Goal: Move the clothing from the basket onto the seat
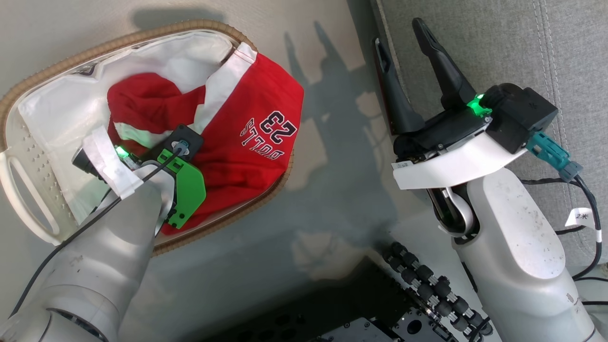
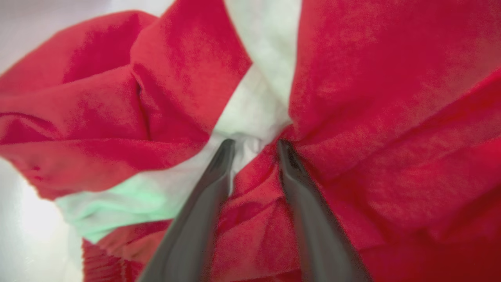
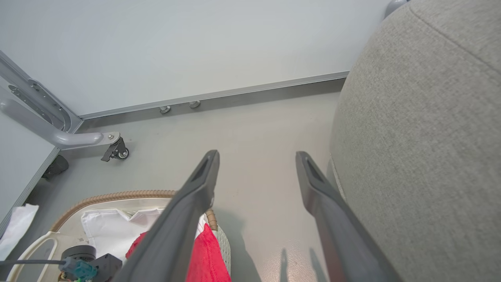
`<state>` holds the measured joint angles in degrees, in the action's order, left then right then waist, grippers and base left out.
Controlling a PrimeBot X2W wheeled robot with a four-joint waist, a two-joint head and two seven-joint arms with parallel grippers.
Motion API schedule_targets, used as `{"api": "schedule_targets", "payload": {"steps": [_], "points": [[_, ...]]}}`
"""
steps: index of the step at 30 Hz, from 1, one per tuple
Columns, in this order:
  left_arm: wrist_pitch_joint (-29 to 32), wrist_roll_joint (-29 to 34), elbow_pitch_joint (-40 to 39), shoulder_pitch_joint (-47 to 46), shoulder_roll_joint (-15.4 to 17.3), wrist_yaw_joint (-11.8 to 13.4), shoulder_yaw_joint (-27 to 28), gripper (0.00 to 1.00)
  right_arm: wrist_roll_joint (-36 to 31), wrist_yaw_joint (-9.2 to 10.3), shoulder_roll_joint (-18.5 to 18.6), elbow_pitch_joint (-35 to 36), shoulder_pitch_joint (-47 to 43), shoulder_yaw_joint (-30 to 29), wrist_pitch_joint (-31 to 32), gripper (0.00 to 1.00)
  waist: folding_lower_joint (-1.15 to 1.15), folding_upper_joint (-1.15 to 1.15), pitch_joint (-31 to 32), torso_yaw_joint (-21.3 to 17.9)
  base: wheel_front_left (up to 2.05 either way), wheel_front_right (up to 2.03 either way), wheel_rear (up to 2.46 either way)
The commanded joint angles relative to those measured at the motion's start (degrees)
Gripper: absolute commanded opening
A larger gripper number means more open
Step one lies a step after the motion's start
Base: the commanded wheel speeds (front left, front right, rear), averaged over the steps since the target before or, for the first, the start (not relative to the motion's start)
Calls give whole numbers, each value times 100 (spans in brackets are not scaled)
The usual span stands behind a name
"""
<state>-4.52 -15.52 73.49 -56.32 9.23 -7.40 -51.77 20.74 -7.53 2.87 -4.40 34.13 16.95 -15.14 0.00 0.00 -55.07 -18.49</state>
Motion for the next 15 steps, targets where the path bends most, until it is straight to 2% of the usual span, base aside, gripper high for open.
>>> {"api": "schedule_targets", "payload": {"steps": [1,9,15], "points": [[54,-91,23,-72,59,-16,-38,0,-8,8,11,15,16,6,-1,100,0,0,13,-10,0,0,0],[-173,-416,5,46,197,-16,-181,0,94,8,10,-100,198,56,-1,100,0,0,224,-132,0,0,0],[-607,-697,-30,266,67,-16,-197,0,55,8,12,-341,158,35,-1,100,0,0,707,-43,0,0,0]]}}
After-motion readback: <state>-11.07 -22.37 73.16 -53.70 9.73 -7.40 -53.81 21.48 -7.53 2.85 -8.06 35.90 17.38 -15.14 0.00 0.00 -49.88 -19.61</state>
